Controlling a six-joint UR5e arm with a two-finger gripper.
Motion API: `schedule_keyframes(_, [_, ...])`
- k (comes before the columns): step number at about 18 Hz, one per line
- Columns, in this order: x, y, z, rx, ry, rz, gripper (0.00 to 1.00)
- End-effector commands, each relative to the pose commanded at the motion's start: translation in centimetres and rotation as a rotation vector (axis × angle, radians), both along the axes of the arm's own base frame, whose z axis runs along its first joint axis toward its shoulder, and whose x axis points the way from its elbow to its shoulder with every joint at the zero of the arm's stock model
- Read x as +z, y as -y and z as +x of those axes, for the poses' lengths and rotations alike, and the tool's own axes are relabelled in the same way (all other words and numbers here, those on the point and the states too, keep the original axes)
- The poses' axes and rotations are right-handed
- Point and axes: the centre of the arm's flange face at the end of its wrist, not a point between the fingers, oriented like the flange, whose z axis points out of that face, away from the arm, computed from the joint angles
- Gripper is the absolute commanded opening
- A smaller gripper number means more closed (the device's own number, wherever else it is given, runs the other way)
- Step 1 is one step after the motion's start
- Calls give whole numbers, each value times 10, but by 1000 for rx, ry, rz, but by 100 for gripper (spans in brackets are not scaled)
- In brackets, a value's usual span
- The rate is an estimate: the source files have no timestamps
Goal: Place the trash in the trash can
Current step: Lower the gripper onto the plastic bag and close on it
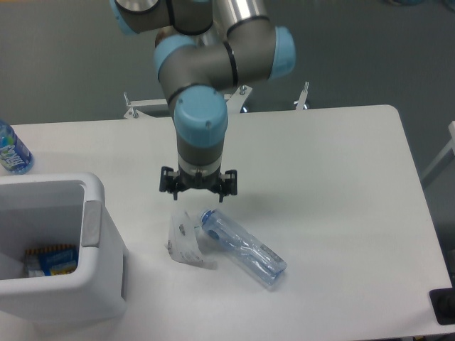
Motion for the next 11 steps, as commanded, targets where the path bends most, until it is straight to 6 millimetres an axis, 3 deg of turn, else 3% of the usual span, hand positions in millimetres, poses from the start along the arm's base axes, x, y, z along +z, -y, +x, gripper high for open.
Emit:
schedule_keyframes(8, [-26, -15, -1, 27, 21, -13, 97])
schedule_keyframes(11, [-33, -16, -2, 40, 27, -24, 69])
